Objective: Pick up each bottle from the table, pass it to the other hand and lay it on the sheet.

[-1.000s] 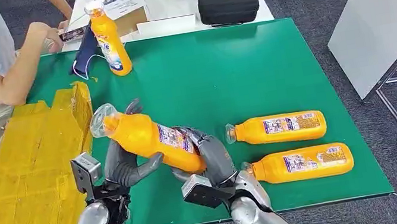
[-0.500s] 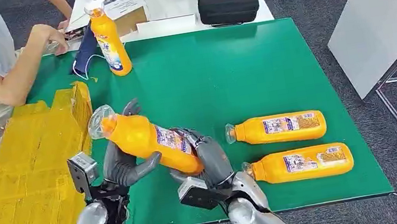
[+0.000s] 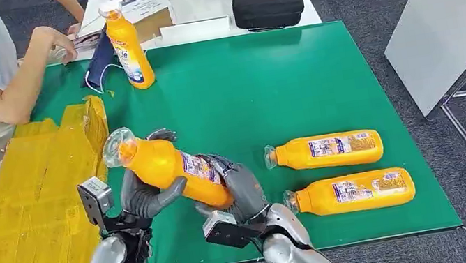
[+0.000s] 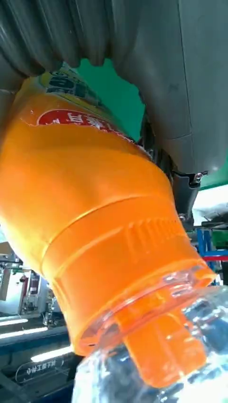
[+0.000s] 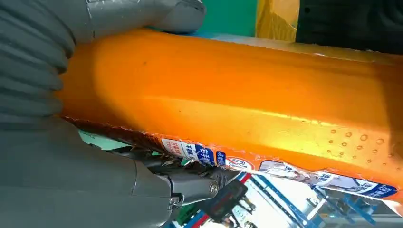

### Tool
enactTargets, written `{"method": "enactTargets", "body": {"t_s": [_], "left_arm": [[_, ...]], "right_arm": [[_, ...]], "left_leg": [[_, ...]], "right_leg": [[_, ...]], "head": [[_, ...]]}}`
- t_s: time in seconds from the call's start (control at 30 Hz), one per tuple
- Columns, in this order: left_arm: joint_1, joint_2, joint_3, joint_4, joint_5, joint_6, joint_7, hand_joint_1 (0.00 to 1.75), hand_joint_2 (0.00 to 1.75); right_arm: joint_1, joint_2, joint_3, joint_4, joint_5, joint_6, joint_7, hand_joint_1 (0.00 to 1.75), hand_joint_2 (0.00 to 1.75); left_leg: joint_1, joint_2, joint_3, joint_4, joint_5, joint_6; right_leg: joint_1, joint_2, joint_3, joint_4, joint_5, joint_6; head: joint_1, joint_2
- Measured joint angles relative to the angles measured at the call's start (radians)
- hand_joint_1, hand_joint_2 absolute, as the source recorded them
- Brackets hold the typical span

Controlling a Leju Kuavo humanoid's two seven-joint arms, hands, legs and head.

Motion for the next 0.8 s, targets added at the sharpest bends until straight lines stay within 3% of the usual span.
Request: {"method": "enactTargets", "body": {"t_s": [0.53,0.57,0.6,0.63,0.8], "left_arm": [[-0.015,0.0,0.0,0.011,-0.015,0.032,-0.006,1.75,1.75],[-0.015,0.0,0.0,0.011,-0.014,0.033,-0.006,1.75,1.75],[-0.015,0.0,0.0,0.011,-0.014,0.033,-0.006,1.75,1.75],[-0.015,0.0,0.0,0.011,-0.014,0.033,-0.006,1.75,1.75],[-0.029,0.002,-0.003,0.015,-0.121,0.117,-0.004,1.75,1.75]], "right_arm": [[0.004,0.0,0.002,-0.012,-0.008,-0.016,0.0,1.75,1.75],[0.004,0.0,0.002,-0.012,-0.009,-0.016,0.0,1.17,1.75],[0.004,0.0,0.002,-0.012,-0.009,-0.016,0.0,0.07,1.75],[0.004,0.0,0.002,-0.012,-0.009,-0.016,0.0,0.0,1.75],[0.021,0.0,0.001,-0.046,-0.086,0.017,-0.028,0.0,1.75]], "left_leg": [[0.0,0.0,0.0,0.0,0.0,0.0],[0.0,0.0,0.0,0.0,0.0,0.0],[0.0,0.0,0.0,0.0,0.0,0.0],[0.0,0.0,0.0,0.0,0.0,0.0],[0.0,0.0,0.0,0.0,0.0,0.0]], "right_leg": [[0.0,0.0,0.0,0.0,0.0,0.0],[0.0,0.0,0.0,0.0,0.0,0.0],[0.0,0.0,0.0,0.0,0.0,0.0],[0.0,0.0,0.0,0.0,0.0,0.0],[0.0,0.0,0.0,0.0,0.0,0.0]], "head": [[0.0,0.0],[0.0,0.0],[0.0,0.0],[0.0,0.0],[0.0,0.0]]}}
